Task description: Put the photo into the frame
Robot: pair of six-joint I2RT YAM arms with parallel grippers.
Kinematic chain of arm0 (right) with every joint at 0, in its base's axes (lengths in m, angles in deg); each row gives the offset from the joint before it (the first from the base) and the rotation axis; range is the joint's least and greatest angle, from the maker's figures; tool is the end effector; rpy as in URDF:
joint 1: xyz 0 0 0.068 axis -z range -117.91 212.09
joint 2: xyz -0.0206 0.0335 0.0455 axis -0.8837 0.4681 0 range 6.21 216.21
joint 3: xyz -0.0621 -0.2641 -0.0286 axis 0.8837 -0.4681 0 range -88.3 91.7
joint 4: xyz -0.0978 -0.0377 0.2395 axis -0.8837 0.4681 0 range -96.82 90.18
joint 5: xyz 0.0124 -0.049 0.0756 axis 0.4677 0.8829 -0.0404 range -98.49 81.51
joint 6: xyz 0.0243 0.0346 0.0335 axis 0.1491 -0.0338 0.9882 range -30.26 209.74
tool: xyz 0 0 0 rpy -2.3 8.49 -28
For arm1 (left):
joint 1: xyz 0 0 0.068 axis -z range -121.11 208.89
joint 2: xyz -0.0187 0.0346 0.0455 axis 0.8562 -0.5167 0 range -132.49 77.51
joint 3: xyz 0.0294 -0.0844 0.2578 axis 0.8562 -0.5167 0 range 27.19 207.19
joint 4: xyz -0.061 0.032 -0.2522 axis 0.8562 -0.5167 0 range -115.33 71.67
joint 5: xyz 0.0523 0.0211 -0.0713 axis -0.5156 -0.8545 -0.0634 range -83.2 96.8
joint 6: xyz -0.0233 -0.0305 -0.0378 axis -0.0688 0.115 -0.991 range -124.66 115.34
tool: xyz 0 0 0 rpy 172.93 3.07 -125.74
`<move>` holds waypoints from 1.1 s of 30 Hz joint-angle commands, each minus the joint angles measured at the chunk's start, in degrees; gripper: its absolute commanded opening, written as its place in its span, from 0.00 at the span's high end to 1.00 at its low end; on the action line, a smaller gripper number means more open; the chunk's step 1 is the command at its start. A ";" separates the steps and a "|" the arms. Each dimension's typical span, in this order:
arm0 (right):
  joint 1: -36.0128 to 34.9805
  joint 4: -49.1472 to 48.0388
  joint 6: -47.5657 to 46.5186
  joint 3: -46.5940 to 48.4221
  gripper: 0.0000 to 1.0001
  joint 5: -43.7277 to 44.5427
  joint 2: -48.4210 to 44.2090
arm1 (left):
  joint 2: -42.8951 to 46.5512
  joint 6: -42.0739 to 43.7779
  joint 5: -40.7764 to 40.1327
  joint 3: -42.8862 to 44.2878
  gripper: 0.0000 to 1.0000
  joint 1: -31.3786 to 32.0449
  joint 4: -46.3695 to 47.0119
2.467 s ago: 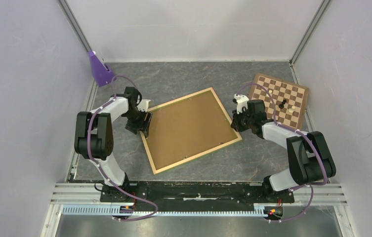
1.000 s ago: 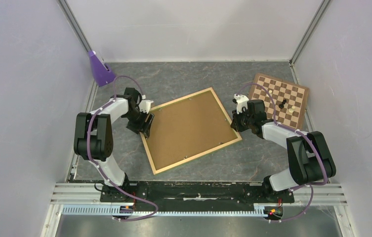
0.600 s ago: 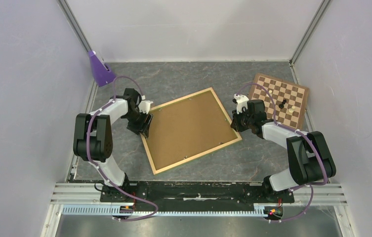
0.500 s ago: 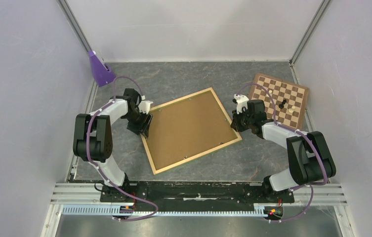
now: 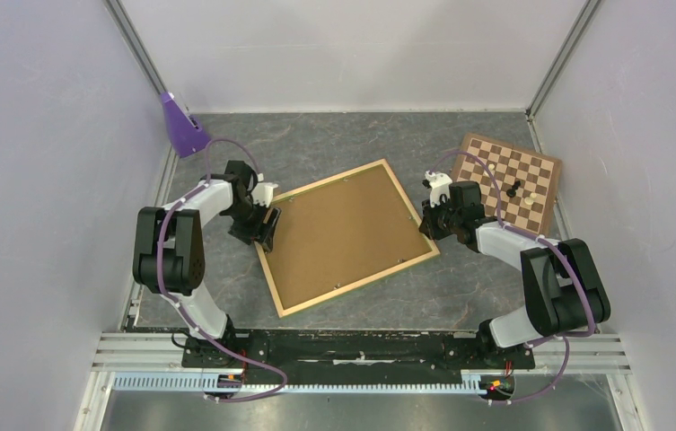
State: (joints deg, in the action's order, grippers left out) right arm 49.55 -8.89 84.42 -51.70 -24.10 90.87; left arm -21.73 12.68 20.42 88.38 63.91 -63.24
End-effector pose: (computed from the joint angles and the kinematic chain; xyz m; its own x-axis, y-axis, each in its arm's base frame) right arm 0.2702 0.0699 0.1563 -0.6627 -0.2390 -0.7097 -0.4551 0.8812 0.1282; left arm 0.3037 -0.0351 0.1626 -0.9098 0.3706 -0.1867 0.4032 0.8959 -0.1866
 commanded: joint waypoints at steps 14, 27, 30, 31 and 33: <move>-0.19 -1.01 -0.13 -0.04 0.86 -0.83 -0.93 | 7.67 9.89 6.15 6.34 0.21 -1.67 -5.91; -0.21 -1.27 -0.21 0.40 0.87 -1.51 0.14 | 14.24 66.20 8.47 4.17 0.09 4.78 -17.11; -0.23 -1.25 -0.30 0.40 0.86 -1.59 0.11 | 16.46 75.43 9.10 1.29 0.03 6.01 -16.76; -0.22 -1.21 -0.30 0.48 0.86 -1.55 0.07 | 16.69 77.46 8.51 0.56 0.01 6.77 -16.87; -0.20 -1.31 -0.22 0.49 0.86 -1.69 0.25 | 15.84 78.77 7.64 0.33 0.01 7.92 -16.81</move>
State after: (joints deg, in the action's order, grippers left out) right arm 49.55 -8.91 84.40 -51.70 -24.17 90.92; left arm -7.11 76.05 27.24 89.82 69.94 -79.33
